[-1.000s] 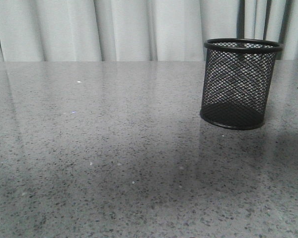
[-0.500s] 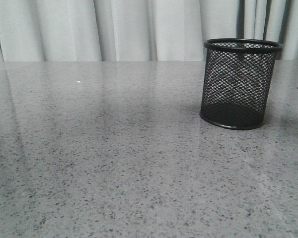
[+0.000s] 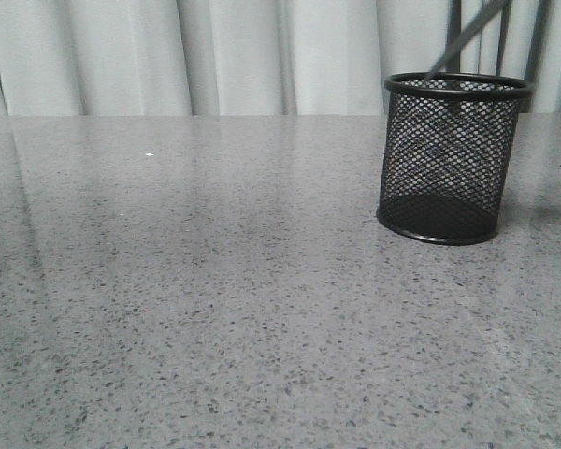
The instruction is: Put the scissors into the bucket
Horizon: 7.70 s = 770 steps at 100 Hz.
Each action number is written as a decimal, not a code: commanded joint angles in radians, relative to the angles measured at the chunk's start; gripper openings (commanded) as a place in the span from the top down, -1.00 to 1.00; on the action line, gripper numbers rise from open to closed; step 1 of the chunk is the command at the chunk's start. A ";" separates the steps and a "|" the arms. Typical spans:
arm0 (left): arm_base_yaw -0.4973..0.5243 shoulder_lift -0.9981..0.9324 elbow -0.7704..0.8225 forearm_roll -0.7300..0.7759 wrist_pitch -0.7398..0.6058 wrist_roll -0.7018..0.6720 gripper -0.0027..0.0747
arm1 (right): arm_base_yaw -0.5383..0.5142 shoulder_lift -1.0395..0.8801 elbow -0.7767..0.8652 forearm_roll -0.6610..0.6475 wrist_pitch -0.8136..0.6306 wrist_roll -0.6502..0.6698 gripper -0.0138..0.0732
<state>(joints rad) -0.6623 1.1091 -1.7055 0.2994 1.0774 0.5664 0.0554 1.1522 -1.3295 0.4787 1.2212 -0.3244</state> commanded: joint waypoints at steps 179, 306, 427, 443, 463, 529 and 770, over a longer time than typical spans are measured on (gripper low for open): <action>0.002 -0.027 -0.027 0.039 -0.006 -0.015 -0.15 | -0.002 0.143 -0.272 -0.203 -0.036 0.097 0.09; 0.002 -0.549 0.989 -0.043 -0.892 -0.548 0.99 | -0.002 -0.939 0.823 -0.124 -0.969 0.092 0.85; 0.002 -0.916 1.413 -0.056 -1.089 -0.546 0.99 | -0.002 -1.077 0.949 -0.123 -0.883 0.092 0.85; 0.042 -0.916 1.427 -0.106 -1.077 -0.546 0.99 | -0.002 -1.077 0.949 -0.123 -0.883 0.092 0.85; 0.276 -0.926 1.536 -0.230 -1.092 -0.576 0.99 | -0.002 -1.077 0.949 -0.123 -0.883 0.092 0.85; 0.557 -1.139 1.734 -0.299 -1.043 -0.618 0.99 | -0.002 -1.077 0.949 -0.123 -0.885 0.092 0.85; 0.557 -1.139 1.732 -0.305 -1.040 -0.618 0.99 | -0.004 -1.184 1.358 -0.502 -1.119 0.274 0.85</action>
<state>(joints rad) -0.1074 -0.0040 -0.0016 0.0000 0.1026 -0.0415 0.0554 -0.0078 0.0114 -0.0123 0.1764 -0.0494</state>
